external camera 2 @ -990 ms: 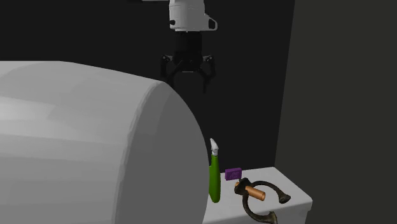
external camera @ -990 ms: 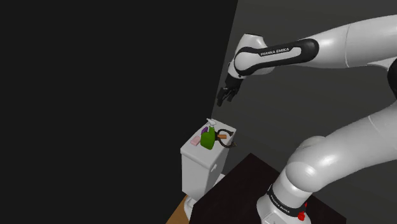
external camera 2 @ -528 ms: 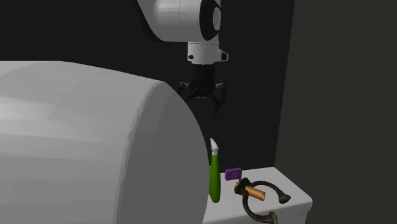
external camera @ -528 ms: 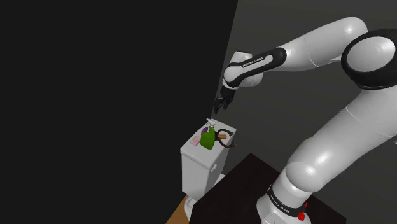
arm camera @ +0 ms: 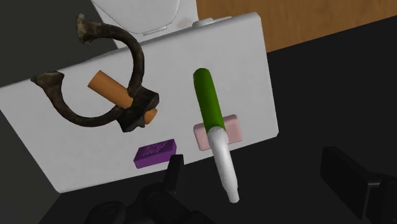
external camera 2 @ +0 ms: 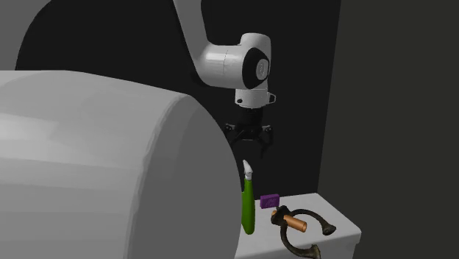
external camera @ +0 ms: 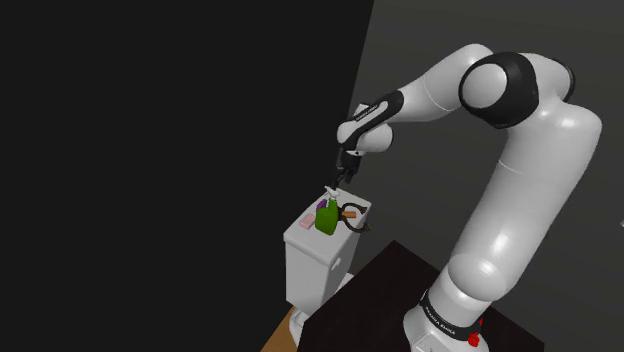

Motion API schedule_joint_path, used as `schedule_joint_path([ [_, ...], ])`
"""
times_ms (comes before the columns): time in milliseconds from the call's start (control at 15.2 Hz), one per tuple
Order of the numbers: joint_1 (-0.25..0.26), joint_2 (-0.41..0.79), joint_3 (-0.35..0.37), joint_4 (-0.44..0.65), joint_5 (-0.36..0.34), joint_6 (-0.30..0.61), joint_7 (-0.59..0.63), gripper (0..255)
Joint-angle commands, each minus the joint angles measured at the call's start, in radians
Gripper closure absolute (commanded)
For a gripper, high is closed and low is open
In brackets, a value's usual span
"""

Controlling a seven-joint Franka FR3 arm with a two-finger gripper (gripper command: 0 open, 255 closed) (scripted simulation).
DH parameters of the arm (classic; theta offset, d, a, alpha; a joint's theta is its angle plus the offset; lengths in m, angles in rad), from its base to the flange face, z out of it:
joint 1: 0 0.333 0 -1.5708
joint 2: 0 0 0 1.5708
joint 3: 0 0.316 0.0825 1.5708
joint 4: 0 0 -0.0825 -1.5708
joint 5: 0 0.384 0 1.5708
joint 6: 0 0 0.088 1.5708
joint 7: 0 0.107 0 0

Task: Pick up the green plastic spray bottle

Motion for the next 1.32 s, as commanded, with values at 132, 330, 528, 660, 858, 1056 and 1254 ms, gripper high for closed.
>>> schedule_joint_path([
  [132, -0.023, 0.124, 0.012, 0.062, 0.070, 0.039, -0.071, 0],
  [330, -0.030, 0.158, 0.022, 0.060, 0.093, 0.073, -0.089, 0],
  [528, -0.037, 0.192, 0.033, 0.060, 0.116, 0.105, -0.108, 0],
  [660, -0.039, 0.199, 0.036, 0.060, 0.121, 0.112, -0.111, 0],
  [858, -0.038, 0.198, 0.035, 0.060, 0.120, 0.111, -0.110, 255],
  [1056, -0.038, 0.198, 0.035, 0.060, 0.120, 0.110, -0.110, 255],
  [1254, -0.038, 0.198, 0.035, 0.060, 0.120, 0.111, -0.110, 255],
])
